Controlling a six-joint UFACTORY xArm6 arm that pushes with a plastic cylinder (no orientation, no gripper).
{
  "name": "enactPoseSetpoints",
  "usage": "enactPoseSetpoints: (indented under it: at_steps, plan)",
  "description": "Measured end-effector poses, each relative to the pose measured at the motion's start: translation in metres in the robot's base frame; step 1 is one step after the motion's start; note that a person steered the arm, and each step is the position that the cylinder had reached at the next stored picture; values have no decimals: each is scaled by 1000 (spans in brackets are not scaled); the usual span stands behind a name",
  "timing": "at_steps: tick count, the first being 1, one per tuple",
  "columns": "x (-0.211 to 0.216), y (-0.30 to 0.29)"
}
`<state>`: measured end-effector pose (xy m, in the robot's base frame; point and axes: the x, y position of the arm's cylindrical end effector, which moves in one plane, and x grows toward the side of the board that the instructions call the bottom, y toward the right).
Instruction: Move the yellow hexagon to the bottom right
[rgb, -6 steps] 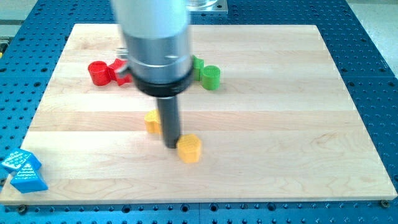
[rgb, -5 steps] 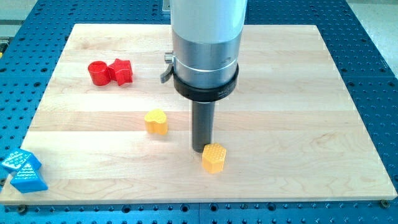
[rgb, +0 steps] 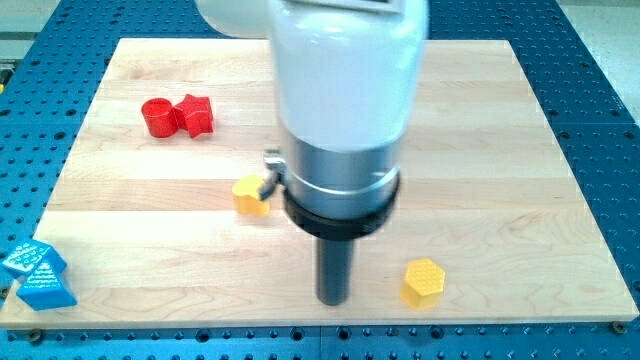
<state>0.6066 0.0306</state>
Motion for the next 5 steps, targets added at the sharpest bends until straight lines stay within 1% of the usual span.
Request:
enactPoseSetpoints:
  at_steps: [1, 2, 3, 4, 5]
  plan:
    - [0, 94]
    - [-15, 124]
    - [-22, 47]
    - [-16, -110]
    - [-76, -174]
